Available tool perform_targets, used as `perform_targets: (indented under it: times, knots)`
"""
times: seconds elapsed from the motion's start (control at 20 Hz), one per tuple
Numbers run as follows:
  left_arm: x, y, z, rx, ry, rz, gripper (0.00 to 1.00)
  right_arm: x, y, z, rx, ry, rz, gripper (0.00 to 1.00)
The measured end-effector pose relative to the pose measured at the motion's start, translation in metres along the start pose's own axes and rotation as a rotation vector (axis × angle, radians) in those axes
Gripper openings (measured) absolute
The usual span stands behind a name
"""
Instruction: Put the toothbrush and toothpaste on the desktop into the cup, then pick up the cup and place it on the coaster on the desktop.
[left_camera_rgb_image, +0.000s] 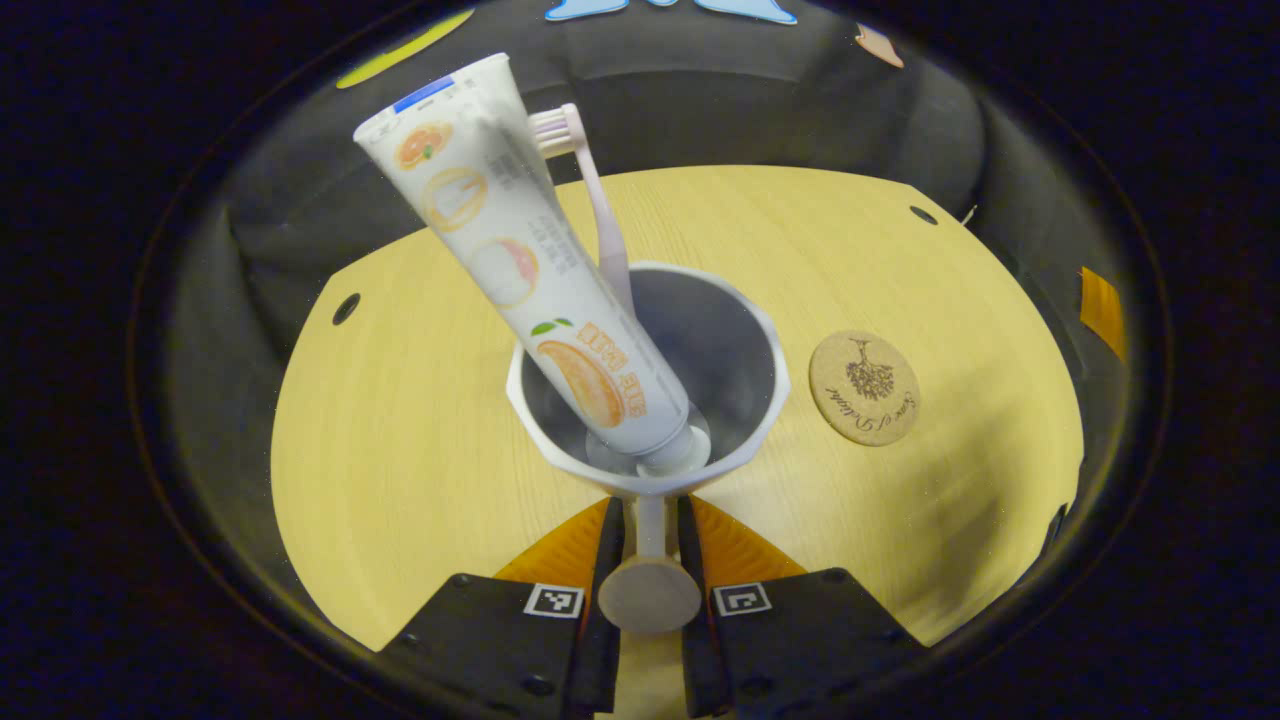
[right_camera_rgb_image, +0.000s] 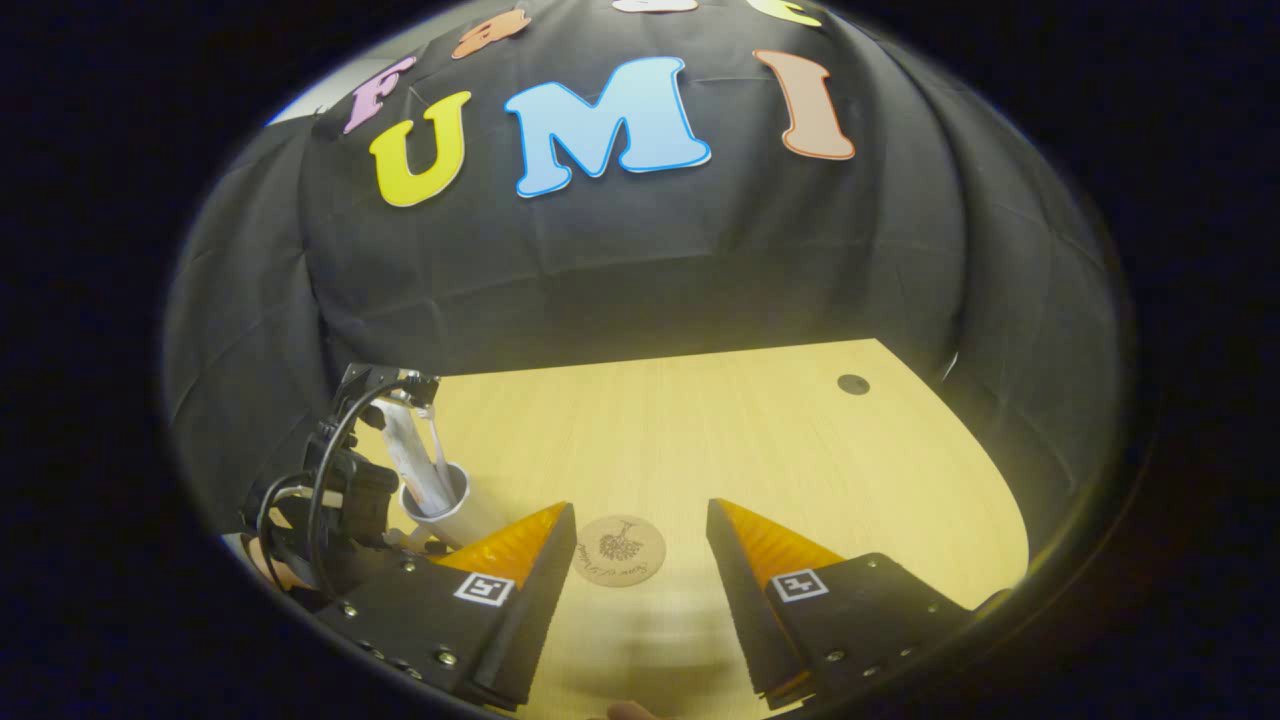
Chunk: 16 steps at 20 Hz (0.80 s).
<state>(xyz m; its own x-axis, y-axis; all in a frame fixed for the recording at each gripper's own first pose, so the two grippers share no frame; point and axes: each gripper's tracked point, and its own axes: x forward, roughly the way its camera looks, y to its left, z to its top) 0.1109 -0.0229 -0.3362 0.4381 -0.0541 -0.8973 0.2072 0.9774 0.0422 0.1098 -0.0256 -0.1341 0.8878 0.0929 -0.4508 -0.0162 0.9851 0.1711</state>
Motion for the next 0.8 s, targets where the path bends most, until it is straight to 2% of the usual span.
perform_targets:
  times: [0.15, 0.2, 0.25, 0.3, 0.4, 0.45, 0.5, 0.55, 0.6, 0.8]
  knots:
    - [-0.008, -0.017, 0.009, 0.025, -0.018, -0.013, 0.33, -0.005, -0.005, 0.002, 0.003, -0.013, -0.007, 0.78]
    - [-0.011, -0.024, 0.012, 0.033, -0.024, -0.021, 0.39, -0.006, -0.007, 0.003, 0.006, -0.016, -0.010, 0.78]
    - [-0.013, -0.034, 0.013, 0.043, -0.028, -0.033, 0.39, -0.008, -0.008, 0.003, 0.010, -0.019, -0.012, 0.78]
    - [-0.014, -0.043, 0.017, 0.049, -0.032, -0.044, 0.33, -0.010, -0.010, 0.004, 0.017, -0.023, -0.014, 0.78]
    - [-0.015, -0.065, 0.024, 0.059, -0.037, -0.071, 0.33, -0.013, -0.014, 0.003, 0.023, -0.024, -0.019, 0.78]
    - [-0.014, -0.076, 0.026, 0.063, -0.038, -0.084, 0.39, -0.015, -0.017, 0.002, 0.024, -0.025, -0.023, 0.78]
    - [-0.010, -0.087, 0.028, 0.070, -0.037, -0.096, 0.39, -0.017, -0.020, 0.002, 0.024, -0.026, -0.027, 0.78]
    - [-0.006, -0.096, 0.029, 0.078, -0.036, -0.108, 0.33, -0.019, -0.024, 0.001, 0.024, -0.028, -0.033, 0.78]
    - [-0.005, -0.107, 0.031, 0.087, -0.033, -0.119, 0.39, -0.021, -0.029, 0.002, 0.025, -0.029, -0.042, 0.78]
    - [0.001, -0.137, 0.031, 0.120, -0.017, -0.149, 0.39, -0.028, -0.053, 0.001, 0.054, -0.032, -0.076, 0.78]
